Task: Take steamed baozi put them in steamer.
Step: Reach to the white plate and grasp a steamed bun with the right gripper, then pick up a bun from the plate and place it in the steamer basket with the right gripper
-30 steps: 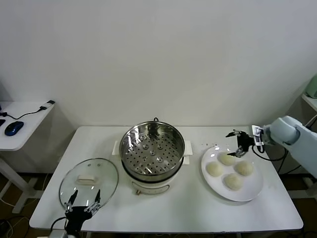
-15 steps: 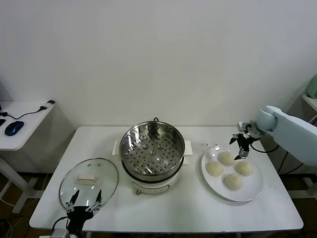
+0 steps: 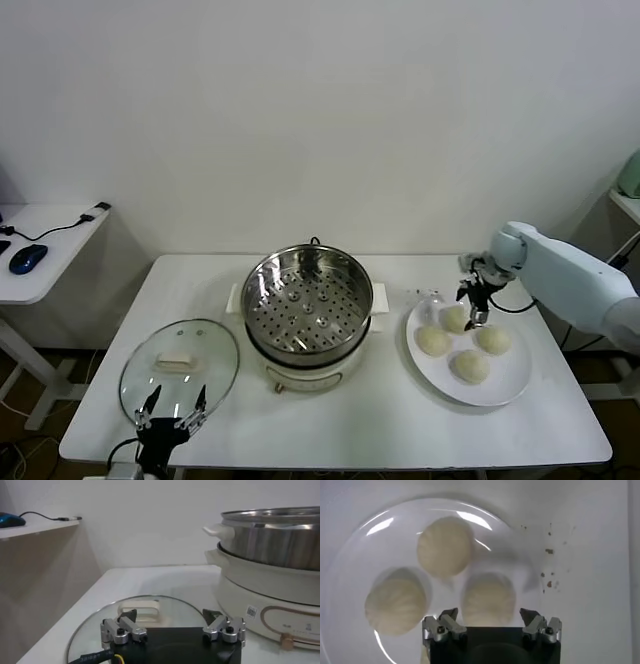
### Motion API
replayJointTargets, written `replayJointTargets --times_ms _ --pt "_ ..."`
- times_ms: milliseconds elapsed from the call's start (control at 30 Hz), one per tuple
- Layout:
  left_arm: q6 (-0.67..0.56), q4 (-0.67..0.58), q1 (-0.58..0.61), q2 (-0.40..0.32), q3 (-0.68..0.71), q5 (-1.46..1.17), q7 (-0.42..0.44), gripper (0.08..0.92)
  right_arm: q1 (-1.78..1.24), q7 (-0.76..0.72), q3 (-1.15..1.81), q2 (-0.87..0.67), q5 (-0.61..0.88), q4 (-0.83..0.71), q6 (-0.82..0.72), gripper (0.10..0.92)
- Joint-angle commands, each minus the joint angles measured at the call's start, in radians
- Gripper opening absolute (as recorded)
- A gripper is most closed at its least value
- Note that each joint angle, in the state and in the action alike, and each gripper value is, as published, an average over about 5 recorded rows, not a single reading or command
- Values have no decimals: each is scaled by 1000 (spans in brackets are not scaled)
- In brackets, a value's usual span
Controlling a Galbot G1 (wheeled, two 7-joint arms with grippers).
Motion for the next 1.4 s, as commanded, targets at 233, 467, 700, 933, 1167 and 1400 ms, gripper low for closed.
replayJointTargets --times_ms 233,467,700,933,1167,1400 --pt "-5 5 0 -1 4 9 -3 823 -20 12 35 26 -8 -34 -5 706" --pt "-15 8 3 0 5 21 -6 823 52 1 4 -29 46 84 8 663" --pt "-22 -6 11 -6 16 36 -6 823 437 -38 -255 -50 231 248 124 664" --pt "-23 -17 10 -5 29 48 -5 823 786 -109 -438 140 435 383 303 666" --pt "-23 -14 -2 1 37 53 -5 823 811 -54 -514 359 317 600 504 662" --pt "-25 -17 -9 -3 39 55 -5 823 575 32 -416 438 -125 481 705 662"
